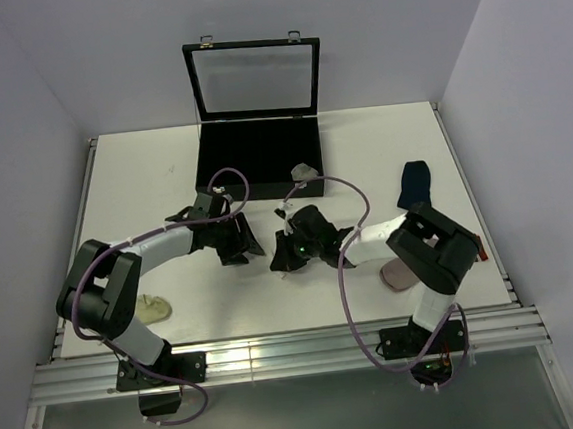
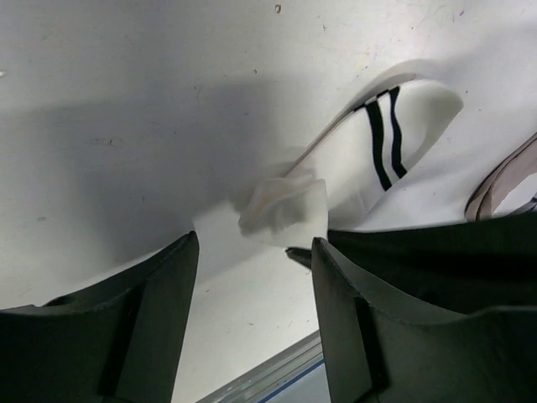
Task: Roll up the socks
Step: Roll the sock at the center of the board.
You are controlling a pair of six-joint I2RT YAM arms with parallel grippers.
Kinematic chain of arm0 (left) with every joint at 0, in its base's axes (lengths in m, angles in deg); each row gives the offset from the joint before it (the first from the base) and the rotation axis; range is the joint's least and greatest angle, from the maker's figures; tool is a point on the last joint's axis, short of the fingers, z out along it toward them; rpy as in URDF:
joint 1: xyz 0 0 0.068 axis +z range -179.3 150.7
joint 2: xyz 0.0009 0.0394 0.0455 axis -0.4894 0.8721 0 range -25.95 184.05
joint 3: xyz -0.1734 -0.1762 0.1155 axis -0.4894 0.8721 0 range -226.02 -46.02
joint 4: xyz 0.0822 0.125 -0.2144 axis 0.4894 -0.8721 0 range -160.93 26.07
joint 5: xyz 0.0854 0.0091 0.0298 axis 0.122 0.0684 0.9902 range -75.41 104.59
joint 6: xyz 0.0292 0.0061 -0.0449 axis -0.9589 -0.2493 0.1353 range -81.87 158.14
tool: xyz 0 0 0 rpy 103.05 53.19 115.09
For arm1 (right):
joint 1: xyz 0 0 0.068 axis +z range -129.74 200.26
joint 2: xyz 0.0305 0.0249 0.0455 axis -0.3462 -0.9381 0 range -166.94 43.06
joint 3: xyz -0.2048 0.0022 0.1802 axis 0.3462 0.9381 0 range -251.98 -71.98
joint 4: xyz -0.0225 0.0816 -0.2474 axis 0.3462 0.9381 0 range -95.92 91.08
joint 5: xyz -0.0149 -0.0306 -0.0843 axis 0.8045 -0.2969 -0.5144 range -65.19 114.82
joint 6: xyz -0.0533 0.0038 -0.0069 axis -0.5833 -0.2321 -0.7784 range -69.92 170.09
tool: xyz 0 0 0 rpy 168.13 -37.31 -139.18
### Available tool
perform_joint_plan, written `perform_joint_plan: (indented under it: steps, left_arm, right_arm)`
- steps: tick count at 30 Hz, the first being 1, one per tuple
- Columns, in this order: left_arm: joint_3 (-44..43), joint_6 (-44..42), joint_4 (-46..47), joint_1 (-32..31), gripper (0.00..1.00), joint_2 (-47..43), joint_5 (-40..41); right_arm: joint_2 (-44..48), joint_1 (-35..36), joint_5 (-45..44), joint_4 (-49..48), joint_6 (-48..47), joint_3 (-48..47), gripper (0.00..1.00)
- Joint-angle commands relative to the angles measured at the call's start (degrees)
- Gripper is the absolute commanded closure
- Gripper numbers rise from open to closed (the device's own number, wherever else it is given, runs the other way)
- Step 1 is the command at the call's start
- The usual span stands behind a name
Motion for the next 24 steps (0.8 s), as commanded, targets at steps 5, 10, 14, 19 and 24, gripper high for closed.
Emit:
perform_joint_plan:
  steps: [5,10,14,19,24]
  left_arm:
    - [1.1,1.7,3.73,0.17,0.44,-1.48,-1.53]
    - [0.83,2.05,4.7,0.17,0.47,-0.25,-2.32]
    - [0.92,2.23,4.96,0.17,0.49,0.89,-2.93]
    - [0.92,2.49,5.4,0.09,0.54,2.65,-3.64]
    - [0.48,2.4,5.75,0.0,0.57,4.32,-3.99]
  right_arm:
    - [-8.52,-6.26,20.78,-17.36,13.89,4.71,1.0]
    - [-13.71,-9.34,25.54,-27.63,20.92,7.52,1.0]
    - [-16.26,-10.66,27.03,-30.64,23.04,8.4,1.0]
    - [-17.23,-11.19,27.3,-31.09,23.31,8.14,1.0]
    - [-17.49,-11.28,27.48,-30.12,22.78,7.44,1.0]
